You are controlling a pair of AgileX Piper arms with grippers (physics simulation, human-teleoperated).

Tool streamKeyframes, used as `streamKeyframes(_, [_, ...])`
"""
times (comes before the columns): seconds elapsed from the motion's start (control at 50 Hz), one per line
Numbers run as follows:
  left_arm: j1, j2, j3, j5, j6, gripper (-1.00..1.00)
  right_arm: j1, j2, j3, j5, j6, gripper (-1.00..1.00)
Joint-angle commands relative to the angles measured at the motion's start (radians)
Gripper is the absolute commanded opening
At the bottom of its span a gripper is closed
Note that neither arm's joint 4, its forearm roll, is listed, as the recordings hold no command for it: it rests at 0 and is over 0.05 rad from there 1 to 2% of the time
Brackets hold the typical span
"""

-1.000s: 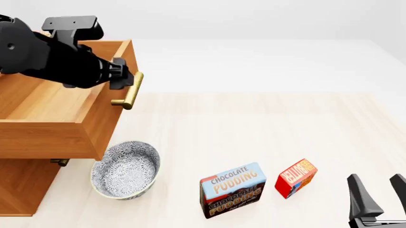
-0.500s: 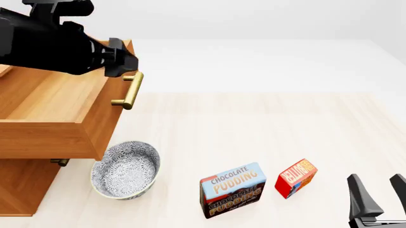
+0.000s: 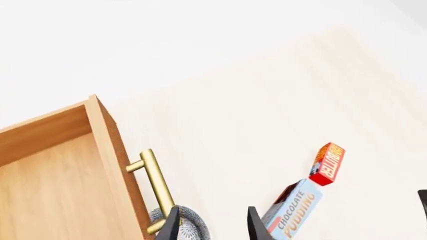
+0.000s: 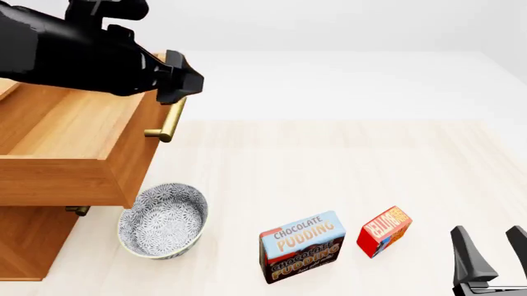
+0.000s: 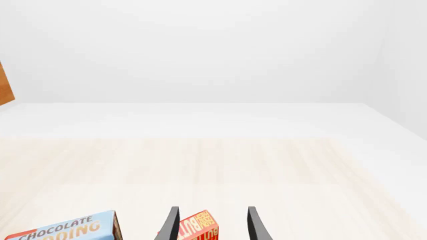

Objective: Put the butter at the back in the top drawer of the cabinet and close it.

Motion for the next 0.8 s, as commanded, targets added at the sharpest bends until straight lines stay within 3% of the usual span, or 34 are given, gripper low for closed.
streamKeyframes(0.02, [-0.056,0.045,0.002,-0.032,0.019,1.0,0.0,0.0,0.0,0.0,0.0,1.0])
streamKeyframes(0.8, [-0.222,0.232,-0.066,-0.091,0.017,1.0,0.0,0.0,0.0,0.0,0.0,1.0])
